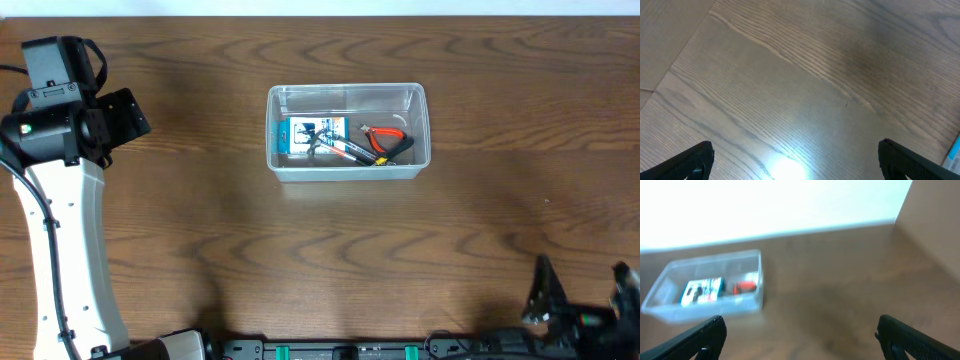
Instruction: Pack container
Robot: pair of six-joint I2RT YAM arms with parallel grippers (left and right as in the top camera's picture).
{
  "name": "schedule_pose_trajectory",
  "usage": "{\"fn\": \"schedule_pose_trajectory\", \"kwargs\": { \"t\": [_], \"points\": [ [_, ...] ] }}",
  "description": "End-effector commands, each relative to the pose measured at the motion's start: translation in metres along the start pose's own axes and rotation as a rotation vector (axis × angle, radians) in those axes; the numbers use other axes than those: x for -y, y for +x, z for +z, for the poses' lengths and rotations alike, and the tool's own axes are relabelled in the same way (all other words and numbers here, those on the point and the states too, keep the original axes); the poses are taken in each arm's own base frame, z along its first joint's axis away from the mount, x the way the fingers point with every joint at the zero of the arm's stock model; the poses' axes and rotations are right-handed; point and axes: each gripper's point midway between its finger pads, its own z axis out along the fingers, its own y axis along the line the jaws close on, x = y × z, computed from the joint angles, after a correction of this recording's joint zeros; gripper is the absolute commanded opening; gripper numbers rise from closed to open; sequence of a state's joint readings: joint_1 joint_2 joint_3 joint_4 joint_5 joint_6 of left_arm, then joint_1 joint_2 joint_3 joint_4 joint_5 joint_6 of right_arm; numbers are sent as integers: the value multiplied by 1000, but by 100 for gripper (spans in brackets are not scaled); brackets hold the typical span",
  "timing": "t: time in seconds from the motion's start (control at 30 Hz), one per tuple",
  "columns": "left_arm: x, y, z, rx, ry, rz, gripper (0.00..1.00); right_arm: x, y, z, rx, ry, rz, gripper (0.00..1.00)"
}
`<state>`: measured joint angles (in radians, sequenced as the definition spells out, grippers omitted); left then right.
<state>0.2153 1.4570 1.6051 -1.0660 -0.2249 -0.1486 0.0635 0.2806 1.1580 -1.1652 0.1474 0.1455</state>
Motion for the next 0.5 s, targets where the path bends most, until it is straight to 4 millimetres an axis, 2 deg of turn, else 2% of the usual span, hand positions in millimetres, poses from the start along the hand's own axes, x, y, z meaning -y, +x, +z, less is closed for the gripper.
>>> {"fn": "schedule_pose_trajectory", "kwargs": {
  "t": [0.0, 0.1, 0.23, 0.47],
  "points": [
    [-4, -2, 0, 4, -17, 13, 98, 7, 3, -10, 94, 32, -42, 99],
    [-4, -2, 0, 4, -17, 13, 98, 9, 10, -11, 144, 44, -32, 99],
    [-4, -2, 0, 4, -17, 13, 98, 11, 22, 0, 189, 53, -39, 99],
    [-4, -2, 0, 4, -17, 13, 98, 1, 23, 37, 235, 13, -95, 99]
  ]
}}
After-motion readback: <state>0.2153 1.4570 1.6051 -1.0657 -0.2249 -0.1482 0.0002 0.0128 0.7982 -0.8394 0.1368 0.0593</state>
